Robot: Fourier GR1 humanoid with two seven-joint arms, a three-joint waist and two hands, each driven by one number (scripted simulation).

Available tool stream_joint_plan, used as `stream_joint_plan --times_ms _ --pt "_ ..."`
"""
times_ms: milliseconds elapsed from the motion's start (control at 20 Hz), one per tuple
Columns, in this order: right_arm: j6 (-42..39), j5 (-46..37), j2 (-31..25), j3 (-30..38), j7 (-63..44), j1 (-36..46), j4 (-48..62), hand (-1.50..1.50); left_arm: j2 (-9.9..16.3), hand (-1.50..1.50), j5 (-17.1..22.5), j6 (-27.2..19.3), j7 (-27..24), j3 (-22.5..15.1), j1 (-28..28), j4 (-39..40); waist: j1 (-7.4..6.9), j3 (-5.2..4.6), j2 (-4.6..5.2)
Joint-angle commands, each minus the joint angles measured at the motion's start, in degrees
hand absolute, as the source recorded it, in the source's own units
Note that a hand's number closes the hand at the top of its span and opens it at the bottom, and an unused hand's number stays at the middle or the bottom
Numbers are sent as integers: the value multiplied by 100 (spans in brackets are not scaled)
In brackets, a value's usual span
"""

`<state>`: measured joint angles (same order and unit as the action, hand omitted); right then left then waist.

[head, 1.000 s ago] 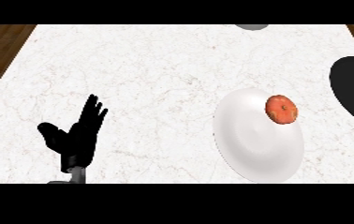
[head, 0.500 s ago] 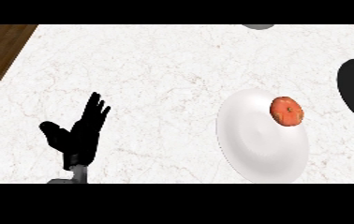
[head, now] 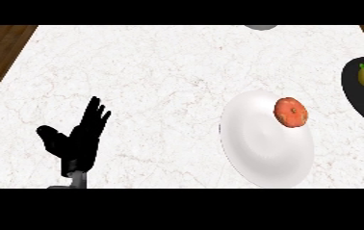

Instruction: Pick the lemon from the plate and place it in the pan

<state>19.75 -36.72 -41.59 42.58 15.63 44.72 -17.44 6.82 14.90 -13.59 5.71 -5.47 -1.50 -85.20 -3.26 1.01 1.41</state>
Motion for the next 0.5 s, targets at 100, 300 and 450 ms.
stream_joint_plan --times_ms 100,300,450 --pt "-1054 1228 -189 1074 914 -120 205 -150 -85 0 -28 -125 60 -6 -293 167 153 -40 -22" --pt "-1950 1641 -442 1405 1335 -473 408 -150 -50 0 -51 -22 -102 21 -321 267 193 -62 -41" --pt "-3020 1897 -787 1567 1663 -885 503 -150 38 0 54 -51 140 147 -284 93 268 -65 -80"
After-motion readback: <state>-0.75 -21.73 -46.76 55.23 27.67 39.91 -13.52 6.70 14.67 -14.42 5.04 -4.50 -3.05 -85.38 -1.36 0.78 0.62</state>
